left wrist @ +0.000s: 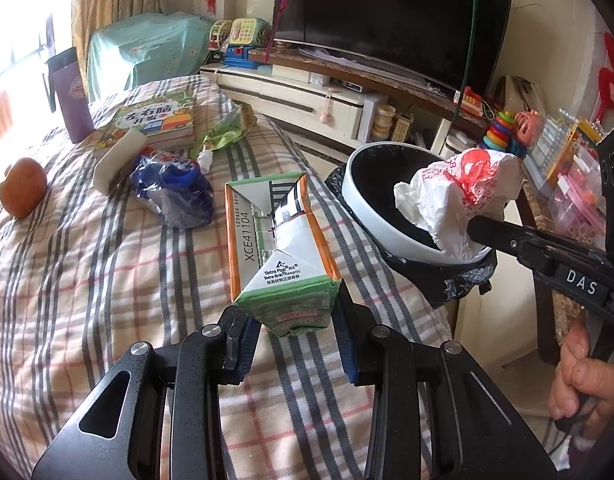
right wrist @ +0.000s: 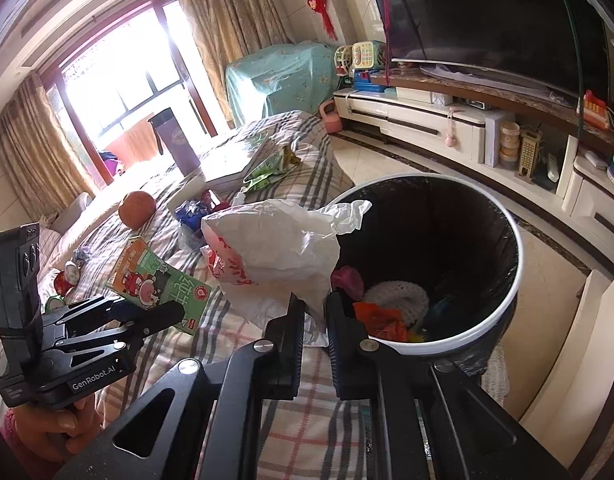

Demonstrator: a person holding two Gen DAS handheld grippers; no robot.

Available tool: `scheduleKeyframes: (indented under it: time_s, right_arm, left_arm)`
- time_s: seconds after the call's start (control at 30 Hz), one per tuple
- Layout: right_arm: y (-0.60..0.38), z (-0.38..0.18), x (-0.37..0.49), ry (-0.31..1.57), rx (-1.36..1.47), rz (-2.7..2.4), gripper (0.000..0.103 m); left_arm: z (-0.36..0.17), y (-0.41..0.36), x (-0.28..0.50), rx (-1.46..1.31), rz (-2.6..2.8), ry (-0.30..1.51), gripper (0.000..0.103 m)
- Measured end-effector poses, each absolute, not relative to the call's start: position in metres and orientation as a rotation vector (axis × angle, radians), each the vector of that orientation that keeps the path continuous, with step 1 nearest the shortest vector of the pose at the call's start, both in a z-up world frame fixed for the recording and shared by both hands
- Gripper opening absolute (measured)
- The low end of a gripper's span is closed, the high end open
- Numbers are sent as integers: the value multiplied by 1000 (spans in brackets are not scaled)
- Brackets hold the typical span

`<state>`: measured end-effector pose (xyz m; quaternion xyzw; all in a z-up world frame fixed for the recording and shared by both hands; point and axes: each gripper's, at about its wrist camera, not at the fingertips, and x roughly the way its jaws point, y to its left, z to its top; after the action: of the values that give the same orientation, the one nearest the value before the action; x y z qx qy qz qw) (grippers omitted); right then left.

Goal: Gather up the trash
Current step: 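Carry the green carton and white plastic bag over the black bin with both grippers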

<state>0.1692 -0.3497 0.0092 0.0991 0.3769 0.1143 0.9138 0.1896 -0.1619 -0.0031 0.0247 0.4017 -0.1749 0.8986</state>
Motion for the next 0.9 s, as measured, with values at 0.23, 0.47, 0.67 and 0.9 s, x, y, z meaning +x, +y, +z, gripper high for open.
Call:
scheduleKeyframes:
  time_s: [0.23, 0.47, 0.67, 0.9]
  right_arm:
    - [-365, 11, 169, 771, 215, 209, 11]
    - [-378, 12, 168, 768, 224, 182, 11]
    - [-388, 10, 169, 772, 233, 161, 11]
    - [-403, 8, 170, 775, 244, 128, 11]
  left_arm:
    - [0, -172, 193, 74, -376, 828, 32]
    - [4, -186, 198, 97, -396, 825, 32]
    - [8, -199, 200, 112, -415, 820, 32]
    - [11, -209, 204, 126, -432, 815, 32]
